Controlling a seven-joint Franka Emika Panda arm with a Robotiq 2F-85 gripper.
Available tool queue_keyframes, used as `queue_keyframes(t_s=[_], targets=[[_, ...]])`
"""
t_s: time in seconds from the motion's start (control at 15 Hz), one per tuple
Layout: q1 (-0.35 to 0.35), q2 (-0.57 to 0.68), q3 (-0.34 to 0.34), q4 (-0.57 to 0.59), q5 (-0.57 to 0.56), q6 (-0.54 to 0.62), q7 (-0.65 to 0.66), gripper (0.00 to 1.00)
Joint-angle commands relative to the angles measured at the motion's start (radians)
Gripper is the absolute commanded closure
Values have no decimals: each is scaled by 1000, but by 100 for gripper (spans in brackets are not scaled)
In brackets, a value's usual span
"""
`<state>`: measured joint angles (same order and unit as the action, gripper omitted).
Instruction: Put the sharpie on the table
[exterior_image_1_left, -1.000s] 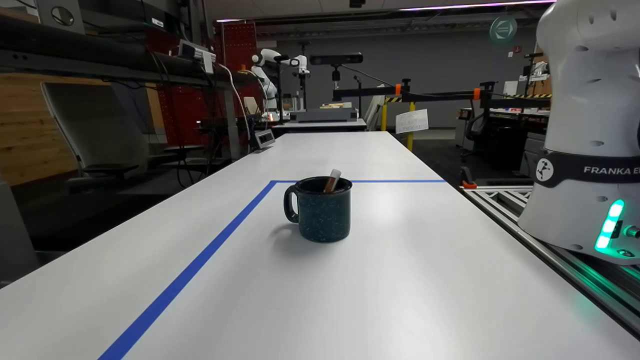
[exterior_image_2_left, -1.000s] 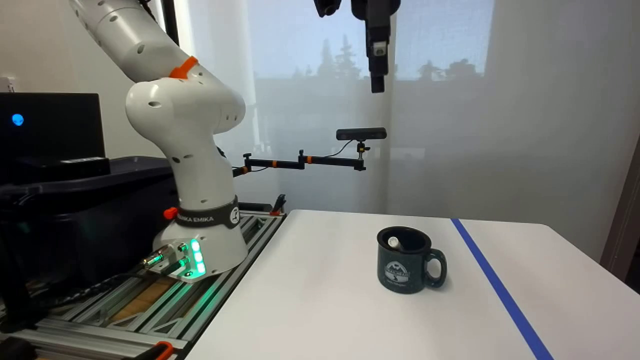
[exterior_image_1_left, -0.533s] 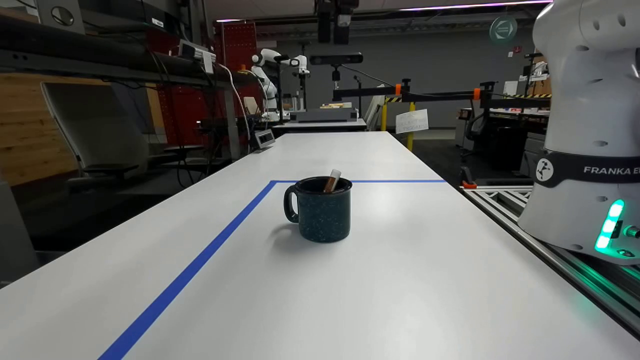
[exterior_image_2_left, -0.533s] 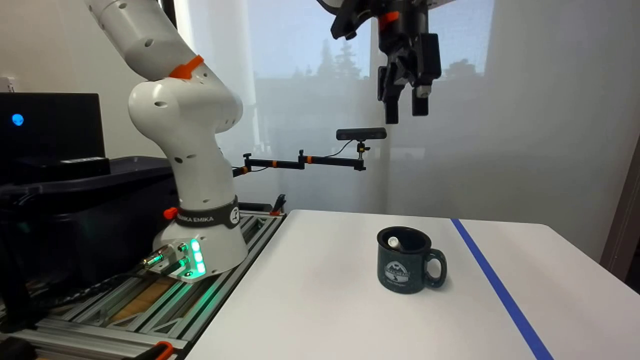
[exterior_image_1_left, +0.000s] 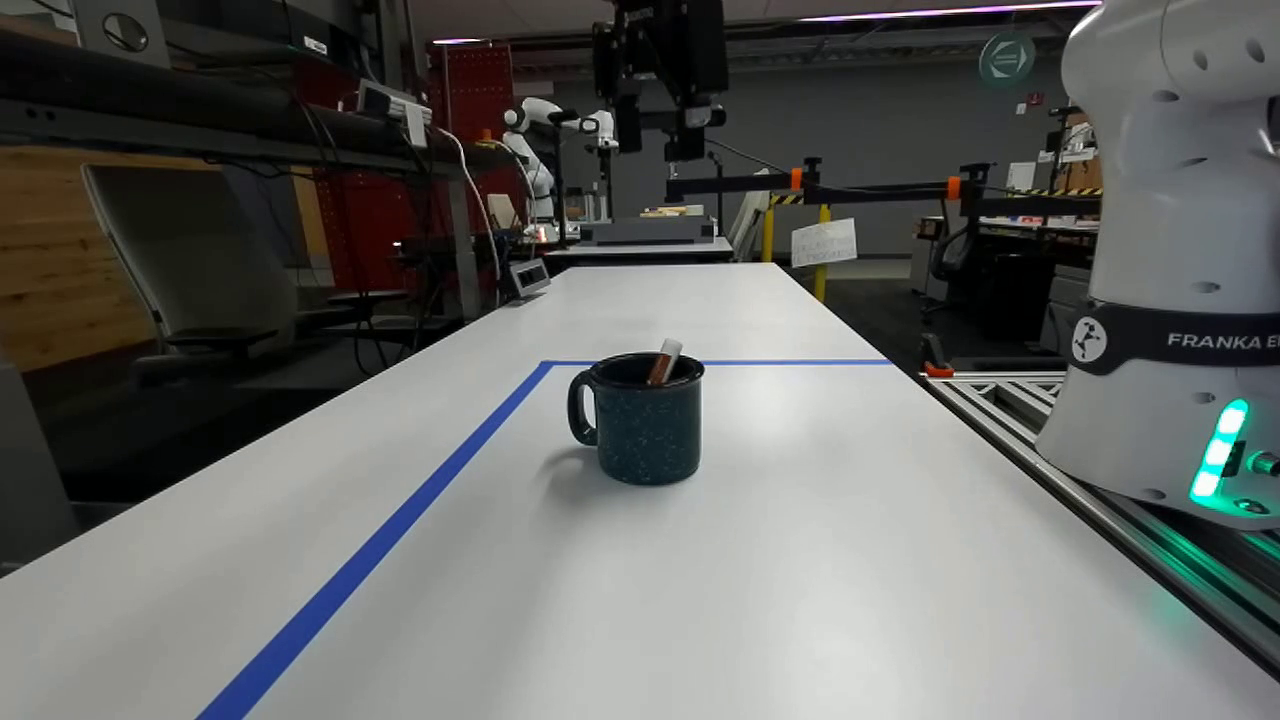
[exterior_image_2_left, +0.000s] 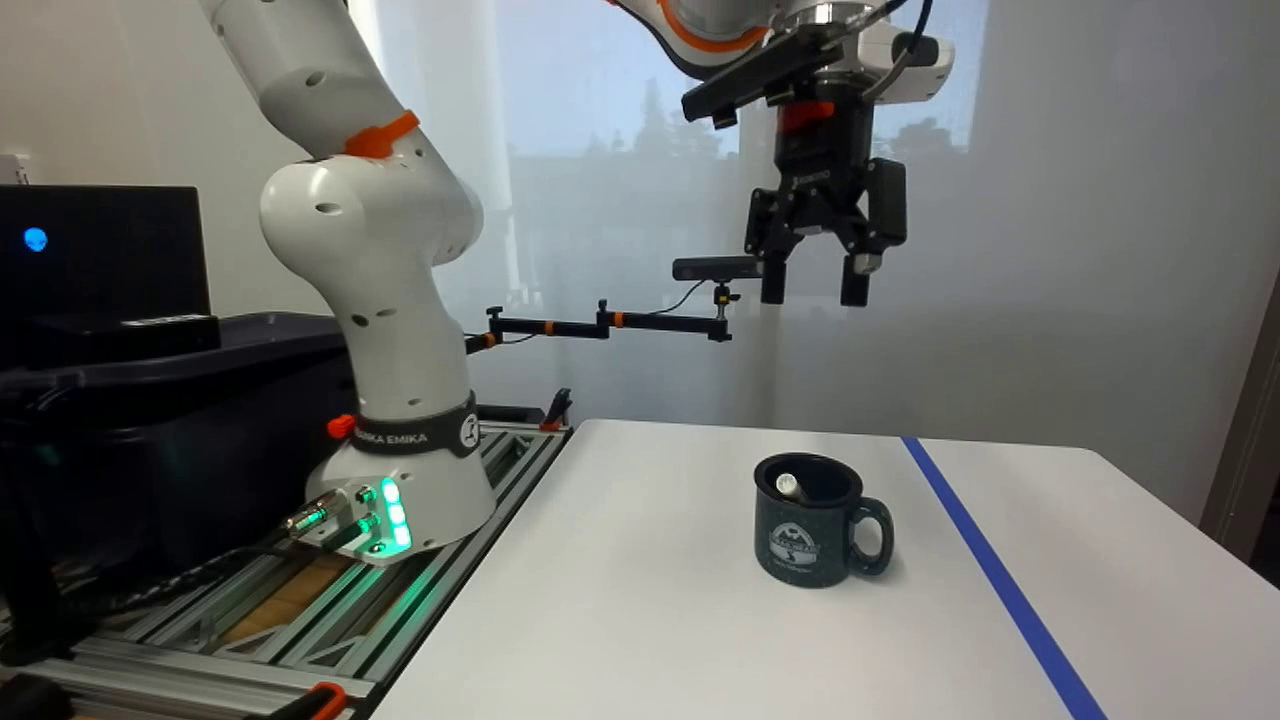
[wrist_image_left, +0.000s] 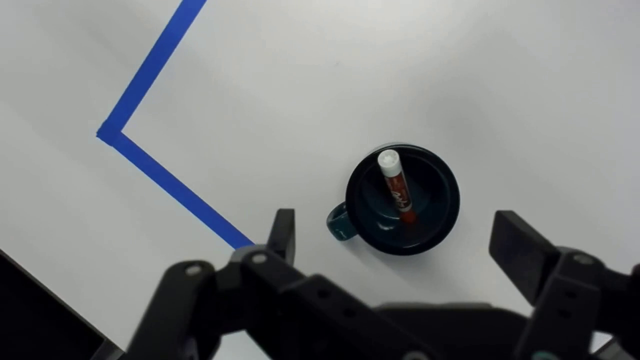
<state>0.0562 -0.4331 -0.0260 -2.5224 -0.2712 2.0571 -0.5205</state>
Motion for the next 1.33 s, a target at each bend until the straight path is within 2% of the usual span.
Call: queue_keyframes(t_s=[0.0,0.53,1.07,1.27], targets=[[22,29,-7,-11,-34,17,-61,0],[23,117,1,-32,-52,31,-142,0],[15,203,25,-28,-89,93,-132,0],[14,205,25,-29,-63,80,-133,0]])
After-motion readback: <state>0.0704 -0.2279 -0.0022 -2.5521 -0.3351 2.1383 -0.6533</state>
